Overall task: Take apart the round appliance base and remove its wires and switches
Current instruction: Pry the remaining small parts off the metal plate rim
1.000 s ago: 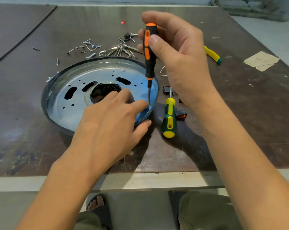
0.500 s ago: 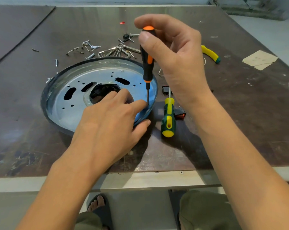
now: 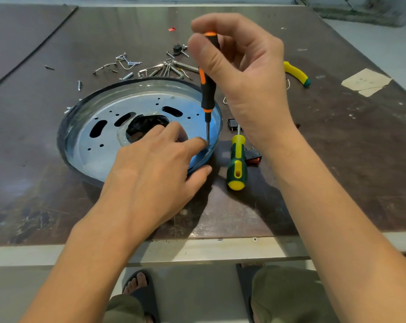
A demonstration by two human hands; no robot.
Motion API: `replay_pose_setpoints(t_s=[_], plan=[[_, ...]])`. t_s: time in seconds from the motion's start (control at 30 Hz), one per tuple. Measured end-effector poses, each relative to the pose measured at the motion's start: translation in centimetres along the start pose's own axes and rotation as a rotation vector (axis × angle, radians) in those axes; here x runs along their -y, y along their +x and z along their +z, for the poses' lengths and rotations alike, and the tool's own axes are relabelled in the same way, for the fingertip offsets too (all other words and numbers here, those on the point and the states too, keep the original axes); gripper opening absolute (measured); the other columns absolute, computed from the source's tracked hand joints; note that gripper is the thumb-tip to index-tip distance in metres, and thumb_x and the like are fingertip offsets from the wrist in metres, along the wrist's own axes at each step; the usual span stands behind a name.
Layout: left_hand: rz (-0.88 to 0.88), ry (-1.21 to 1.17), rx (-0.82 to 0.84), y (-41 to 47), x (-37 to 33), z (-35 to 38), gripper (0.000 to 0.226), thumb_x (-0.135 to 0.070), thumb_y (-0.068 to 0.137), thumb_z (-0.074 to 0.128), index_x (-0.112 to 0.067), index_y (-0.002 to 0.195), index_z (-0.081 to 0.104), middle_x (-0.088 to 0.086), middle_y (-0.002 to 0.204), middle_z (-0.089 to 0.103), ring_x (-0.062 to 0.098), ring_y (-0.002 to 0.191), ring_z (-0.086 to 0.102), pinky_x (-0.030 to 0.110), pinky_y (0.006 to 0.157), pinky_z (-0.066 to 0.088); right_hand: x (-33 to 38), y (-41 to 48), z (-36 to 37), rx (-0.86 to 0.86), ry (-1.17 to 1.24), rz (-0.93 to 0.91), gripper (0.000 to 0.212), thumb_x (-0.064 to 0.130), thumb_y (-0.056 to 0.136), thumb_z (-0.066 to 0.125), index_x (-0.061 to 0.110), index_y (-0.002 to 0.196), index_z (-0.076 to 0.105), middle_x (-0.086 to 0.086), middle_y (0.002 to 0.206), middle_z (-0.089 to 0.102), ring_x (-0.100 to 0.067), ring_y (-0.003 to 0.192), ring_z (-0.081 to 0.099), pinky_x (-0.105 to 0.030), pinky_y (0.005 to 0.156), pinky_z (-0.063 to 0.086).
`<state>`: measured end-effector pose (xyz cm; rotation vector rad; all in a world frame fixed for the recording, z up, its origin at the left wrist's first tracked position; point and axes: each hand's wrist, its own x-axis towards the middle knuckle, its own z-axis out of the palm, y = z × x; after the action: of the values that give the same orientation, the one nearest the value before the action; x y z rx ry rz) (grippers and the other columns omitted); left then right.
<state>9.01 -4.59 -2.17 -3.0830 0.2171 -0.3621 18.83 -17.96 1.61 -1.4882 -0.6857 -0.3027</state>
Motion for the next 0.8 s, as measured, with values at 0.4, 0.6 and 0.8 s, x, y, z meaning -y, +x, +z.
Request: replay_pose_setpoints(t_s=[0.4, 0.6, 0.8], plan=[[-0.001, 0.009, 0.002, -0.03, 0.08, 0.06, 0.043, -0.067, 0.088, 0.035, -0.045, 0.122, 0.05, -0.012, 0.11, 0.051, 0.013, 0.099, 0.05, 0.026, 0.049, 0.04, 0.17, -0.02, -0.31, -0.026, -0.033, -0.017, 0.013, 0.003, 0.096, 0.066, -0.002, 0.108, 0.067, -0.006, 0.089, 0.064, -0.015, 0.085, 0.059, -0.044, 0.082, 0.056], [0.006, 0.01, -0.001, -0.07, 0.12, 0.08, 0.044, -0.067, 0.089, 0.036, -0.045, 0.124, 0.05, -0.011, 0.11, 0.051, 0.012, 0.099, 0.05, 0.023, 0.047, 0.032, 0.03, 0.06, -0.65, -0.038, 0.074, 0.032, 0.024, -0.007, 0.102, 0.046, -0.009, 0.119, 0.063, -0.02, 0.098, 0.067, -0.024, 0.092, 0.065, -0.04, 0.085, 0.058], [0.003, -0.005, 0.011, -0.01, 0.16, 0.11, 0.044, -0.067, 0.089, 0.035, -0.045, 0.124, 0.05, -0.011, 0.111, 0.051, 0.012, 0.098, 0.05, 0.026, 0.049, 0.042, -0.04, 0.25, -0.57, -0.025, -0.028, -0.039, 0.018, 0.0, 0.097, 0.064, -0.006, 0.113, 0.068, -0.014, 0.096, 0.068, -0.015, 0.088, 0.062, -0.032, 0.084, 0.055]])
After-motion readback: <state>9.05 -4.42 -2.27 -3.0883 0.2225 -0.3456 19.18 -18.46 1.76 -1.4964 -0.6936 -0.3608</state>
